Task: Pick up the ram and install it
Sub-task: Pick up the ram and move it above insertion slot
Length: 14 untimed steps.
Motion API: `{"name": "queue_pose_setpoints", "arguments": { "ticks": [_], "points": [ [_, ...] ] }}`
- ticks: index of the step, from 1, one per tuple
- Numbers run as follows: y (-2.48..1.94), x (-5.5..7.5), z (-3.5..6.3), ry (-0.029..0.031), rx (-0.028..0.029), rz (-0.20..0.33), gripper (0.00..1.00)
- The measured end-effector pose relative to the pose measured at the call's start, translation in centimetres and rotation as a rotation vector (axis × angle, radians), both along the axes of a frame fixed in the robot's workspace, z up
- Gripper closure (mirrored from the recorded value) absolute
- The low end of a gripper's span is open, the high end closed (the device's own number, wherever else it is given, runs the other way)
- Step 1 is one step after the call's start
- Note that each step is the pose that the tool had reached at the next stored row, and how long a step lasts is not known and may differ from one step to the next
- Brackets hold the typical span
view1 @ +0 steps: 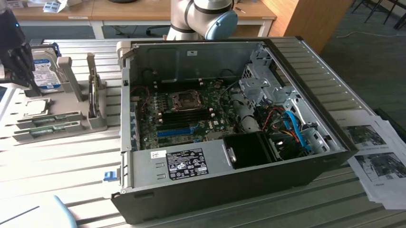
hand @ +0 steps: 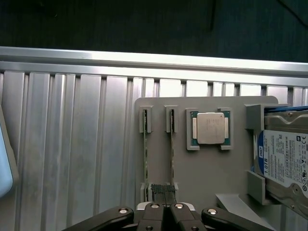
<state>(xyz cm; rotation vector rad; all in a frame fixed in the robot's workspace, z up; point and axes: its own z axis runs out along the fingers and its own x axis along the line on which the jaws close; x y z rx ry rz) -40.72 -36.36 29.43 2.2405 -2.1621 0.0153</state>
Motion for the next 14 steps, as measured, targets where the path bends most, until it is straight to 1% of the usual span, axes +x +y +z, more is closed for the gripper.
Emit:
{"name": "queue_pose_setpoints", "arguments": {
  "ticks": [14],
  "points": [
    [0.00, 0.0, -1.88, 0.0001, 0.0000, 0.000, 0.91]
  ]
}}
